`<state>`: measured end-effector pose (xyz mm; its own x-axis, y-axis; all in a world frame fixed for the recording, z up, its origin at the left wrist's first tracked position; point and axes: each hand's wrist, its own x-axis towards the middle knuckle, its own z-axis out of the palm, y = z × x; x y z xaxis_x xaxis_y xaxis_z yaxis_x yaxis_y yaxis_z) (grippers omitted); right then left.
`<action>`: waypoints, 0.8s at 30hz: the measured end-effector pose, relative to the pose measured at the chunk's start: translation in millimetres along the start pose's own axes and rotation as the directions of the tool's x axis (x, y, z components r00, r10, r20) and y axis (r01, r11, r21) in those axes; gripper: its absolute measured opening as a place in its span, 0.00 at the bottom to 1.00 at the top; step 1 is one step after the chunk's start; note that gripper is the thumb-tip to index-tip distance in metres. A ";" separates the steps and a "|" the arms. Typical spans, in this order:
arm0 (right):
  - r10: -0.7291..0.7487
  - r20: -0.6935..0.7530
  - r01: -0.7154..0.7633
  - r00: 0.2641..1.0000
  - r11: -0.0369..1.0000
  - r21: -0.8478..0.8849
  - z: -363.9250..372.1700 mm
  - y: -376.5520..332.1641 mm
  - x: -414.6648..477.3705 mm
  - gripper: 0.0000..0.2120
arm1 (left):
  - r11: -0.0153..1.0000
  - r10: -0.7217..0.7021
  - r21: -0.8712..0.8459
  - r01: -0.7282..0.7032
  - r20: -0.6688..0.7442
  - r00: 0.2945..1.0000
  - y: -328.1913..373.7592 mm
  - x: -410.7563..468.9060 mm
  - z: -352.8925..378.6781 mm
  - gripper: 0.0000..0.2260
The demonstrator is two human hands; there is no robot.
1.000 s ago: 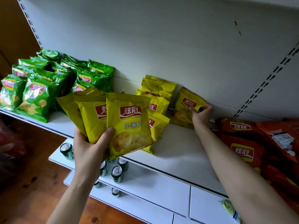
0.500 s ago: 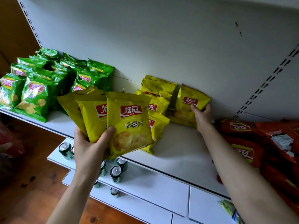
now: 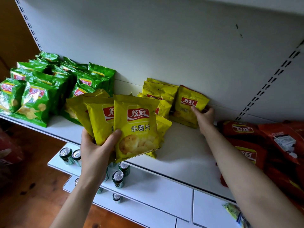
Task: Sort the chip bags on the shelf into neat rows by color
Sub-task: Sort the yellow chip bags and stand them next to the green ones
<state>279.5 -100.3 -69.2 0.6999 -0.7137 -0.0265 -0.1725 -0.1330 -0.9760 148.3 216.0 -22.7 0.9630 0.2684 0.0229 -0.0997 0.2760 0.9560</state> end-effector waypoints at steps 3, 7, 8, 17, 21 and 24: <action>-0.025 -0.044 0.030 0.999 0.994 0.101 -14.5 -7.2 -12.2 0.27 | 0.999 -0.031 -0.040 0.032 0.033 0.999 1.4 0.3 3.8 0.21; -0.234 -0.001 0.230 0.972 0.958 0.173 -29.6 -33.1 -64.7 0.10 | 0.992 -0.071 -0.099 0.081 0.105 0.992 1.1 1.1 10.4 0.20; -0.249 0.122 0.218 0.961 0.949 0.226 -30.9 -42.0 -83.1 0.05 | 0.991 -0.073 -0.106 0.087 0.126 0.989 -0.2 1.8 12.2 0.19; -0.209 0.687 0.178 0.696 0.977 0.116 -38.5 -67.3 -160.2 0.27 | 0.985 -0.116 -0.098 0.141 0.229 0.967 -1.9 0.9 19.6 0.31; -0.260 0.563 0.176 0.785 0.964 0.200 -41.9 -63.6 -143.8 0.24 | 0.991 -0.100 -0.065 0.117 0.226 0.969 -5.3 1.4 17.6 0.34; -0.302 0.218 0.233 0.928 0.928 0.292 -52.5 -54.0 -97.2 0.24 | 0.991 -0.083 -0.082 0.103 0.220 0.972 -4.8 3.5 12.8 0.36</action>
<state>184.3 -59.8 -2.5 0.8527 -0.4724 0.2229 0.2052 -0.0894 -0.9746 155.3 203.8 -23.5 0.9994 0.0349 0.0074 -0.0200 0.3766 0.9262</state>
